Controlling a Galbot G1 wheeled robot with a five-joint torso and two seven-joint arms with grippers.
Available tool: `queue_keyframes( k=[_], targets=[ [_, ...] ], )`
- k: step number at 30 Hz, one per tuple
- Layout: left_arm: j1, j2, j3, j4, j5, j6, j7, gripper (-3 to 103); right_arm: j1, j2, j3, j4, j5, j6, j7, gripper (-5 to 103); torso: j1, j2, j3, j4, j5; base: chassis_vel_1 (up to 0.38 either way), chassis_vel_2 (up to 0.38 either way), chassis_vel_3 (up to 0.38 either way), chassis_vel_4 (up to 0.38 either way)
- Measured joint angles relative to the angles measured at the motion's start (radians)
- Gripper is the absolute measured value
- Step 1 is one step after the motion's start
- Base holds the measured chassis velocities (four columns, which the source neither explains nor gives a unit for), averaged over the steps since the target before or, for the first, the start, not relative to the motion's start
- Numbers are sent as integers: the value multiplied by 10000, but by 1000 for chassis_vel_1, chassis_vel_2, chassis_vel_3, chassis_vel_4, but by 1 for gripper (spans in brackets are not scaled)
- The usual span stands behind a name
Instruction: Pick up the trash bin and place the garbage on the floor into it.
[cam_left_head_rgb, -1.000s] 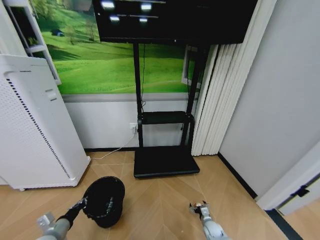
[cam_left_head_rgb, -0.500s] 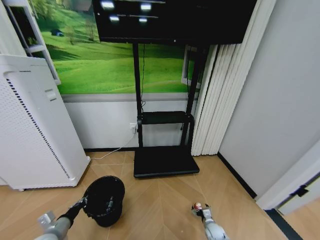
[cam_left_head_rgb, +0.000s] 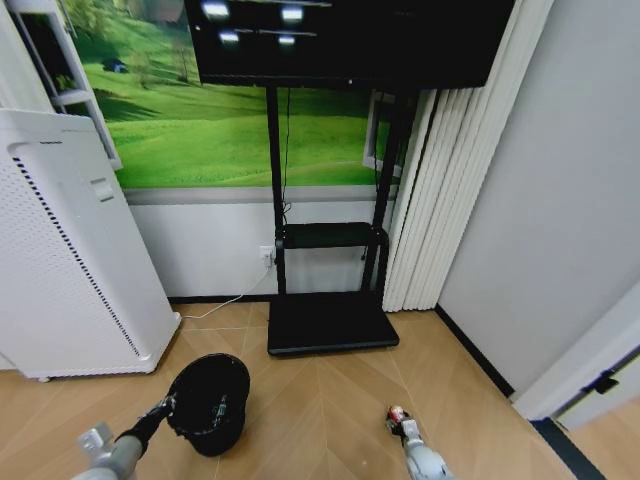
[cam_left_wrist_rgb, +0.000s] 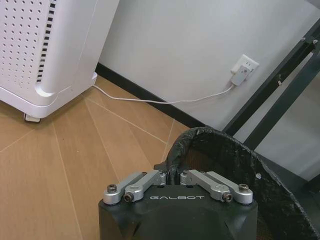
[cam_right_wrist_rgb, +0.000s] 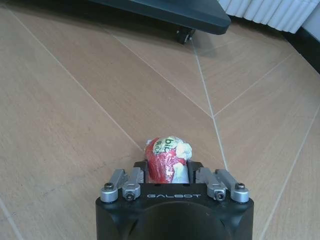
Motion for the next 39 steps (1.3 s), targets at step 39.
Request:
queue_keyframes(
  k=[39],
  targets=[
    [-1109, 1366, 1994, 209, 335, 301, 591, 7, -4182, -999, 1158, 9938, 3883, 538, -2864, 28, 0, 0, -1, 1, 4, 0, 0, 0, 0]
  ],
)
